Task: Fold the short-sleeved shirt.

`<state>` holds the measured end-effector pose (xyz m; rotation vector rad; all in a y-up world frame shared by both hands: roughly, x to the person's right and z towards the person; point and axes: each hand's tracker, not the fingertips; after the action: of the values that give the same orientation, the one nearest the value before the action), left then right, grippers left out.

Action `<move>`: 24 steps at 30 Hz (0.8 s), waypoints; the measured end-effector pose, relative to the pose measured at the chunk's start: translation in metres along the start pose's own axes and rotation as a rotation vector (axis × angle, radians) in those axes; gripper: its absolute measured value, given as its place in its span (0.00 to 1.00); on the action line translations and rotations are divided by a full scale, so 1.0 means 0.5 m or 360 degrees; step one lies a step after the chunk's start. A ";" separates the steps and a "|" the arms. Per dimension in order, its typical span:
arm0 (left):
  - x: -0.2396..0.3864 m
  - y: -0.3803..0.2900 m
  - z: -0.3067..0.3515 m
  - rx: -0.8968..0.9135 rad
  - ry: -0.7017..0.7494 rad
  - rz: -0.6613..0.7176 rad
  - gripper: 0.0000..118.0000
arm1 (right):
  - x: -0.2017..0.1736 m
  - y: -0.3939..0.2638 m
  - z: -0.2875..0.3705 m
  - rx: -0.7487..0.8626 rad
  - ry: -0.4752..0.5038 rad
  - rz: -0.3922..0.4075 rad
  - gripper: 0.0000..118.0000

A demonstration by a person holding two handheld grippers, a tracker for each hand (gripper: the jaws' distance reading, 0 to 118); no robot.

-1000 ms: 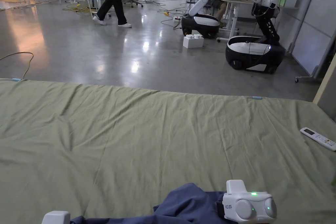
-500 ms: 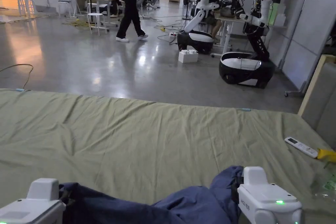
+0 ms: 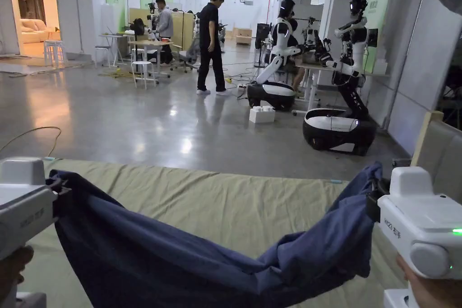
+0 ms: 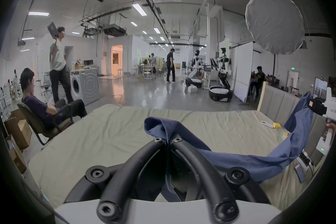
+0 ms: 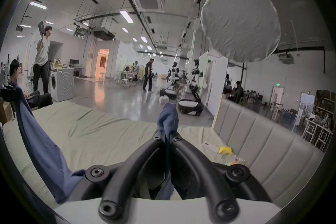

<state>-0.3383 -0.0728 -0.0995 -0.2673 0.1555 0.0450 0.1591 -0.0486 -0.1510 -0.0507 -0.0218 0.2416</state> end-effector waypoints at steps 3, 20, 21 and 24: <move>-0.016 0.072 0.043 0.0027 0.0051 0.0016 0.03 | 0.037 0.032 0.008 0.0027 -0.0078 -0.0007 0.03; -0.095 0.082 -0.088 -0.0014 0.0085 -0.0013 0.03 | 0.025 0.077 -0.098 -0.0013 -0.0068 -0.0033 0.03; -0.095 0.082 -0.088 -0.0019 0.0084 -0.0024 0.03 | 0.024 0.085 -0.113 -0.0013 -0.0068 -0.0034 0.03; -0.042 0.120 -0.092 -0.0003 0.0063 -0.0070 0.03 | 0.023 0.110 -0.158 -0.0012 -0.0091 -0.0034 0.03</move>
<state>-0.3698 -0.0277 -0.1557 -0.2734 0.1886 -0.0039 0.1594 0.0038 -0.2326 -0.0508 -0.0803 0.2218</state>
